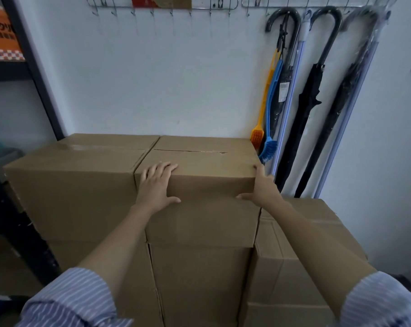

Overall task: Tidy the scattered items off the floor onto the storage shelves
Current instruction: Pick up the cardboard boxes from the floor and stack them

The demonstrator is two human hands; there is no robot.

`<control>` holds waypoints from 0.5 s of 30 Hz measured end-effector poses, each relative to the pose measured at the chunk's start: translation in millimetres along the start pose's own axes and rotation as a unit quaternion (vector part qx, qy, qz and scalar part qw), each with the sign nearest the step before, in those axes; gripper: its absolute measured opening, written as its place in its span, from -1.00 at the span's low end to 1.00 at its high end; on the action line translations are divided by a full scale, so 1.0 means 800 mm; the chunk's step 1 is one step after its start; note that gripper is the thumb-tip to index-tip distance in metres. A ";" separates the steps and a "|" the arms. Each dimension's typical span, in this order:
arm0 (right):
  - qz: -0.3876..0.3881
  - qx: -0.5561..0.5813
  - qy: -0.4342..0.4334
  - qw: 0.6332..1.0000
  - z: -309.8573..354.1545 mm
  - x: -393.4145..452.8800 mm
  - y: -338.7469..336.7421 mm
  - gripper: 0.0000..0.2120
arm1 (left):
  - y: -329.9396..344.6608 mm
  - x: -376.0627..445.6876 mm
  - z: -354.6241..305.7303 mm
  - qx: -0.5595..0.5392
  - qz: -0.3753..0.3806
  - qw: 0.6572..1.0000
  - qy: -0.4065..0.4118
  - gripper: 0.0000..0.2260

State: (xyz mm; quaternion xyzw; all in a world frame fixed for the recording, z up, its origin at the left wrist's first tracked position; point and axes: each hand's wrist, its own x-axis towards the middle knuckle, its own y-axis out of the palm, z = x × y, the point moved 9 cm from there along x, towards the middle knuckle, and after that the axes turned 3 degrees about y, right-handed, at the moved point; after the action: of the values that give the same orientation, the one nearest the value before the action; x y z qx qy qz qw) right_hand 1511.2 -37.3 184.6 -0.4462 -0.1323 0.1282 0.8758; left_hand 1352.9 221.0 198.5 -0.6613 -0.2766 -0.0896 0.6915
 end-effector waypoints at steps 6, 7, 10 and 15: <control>0.006 -0.032 0.006 0.999 -0.001 0.003 -0.001 0.05 | 0.004 0.002 -0.002 0.002 0.014 1.000 -0.020 -0.07; 0.010 -0.037 0.006 0.999 -0.002 0.002 -0.001 0.04 | 0.006 0.003 -0.004 0.005 0.026 0.999 -0.026 -0.07; 0.019 -0.042 0.012 0.999 -0.004 -0.002 -0.002 0.08 | 0.009 0.003 -0.008 -0.018 0.066 0.996 -0.058 -0.10; -0.007 -0.064 0.034 0.997 -0.004 -0.017 -0.009 0.29 | -0.009 -0.034 -0.015 -0.204 -0.032 0.972 -0.113 -0.35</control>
State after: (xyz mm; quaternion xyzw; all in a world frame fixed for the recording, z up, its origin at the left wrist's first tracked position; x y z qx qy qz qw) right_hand 1500.3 -48.2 187.1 -0.5049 -0.1134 0.0985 0.8500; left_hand 1330.0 201.7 191.9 -0.7849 -0.3501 -0.0906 0.5032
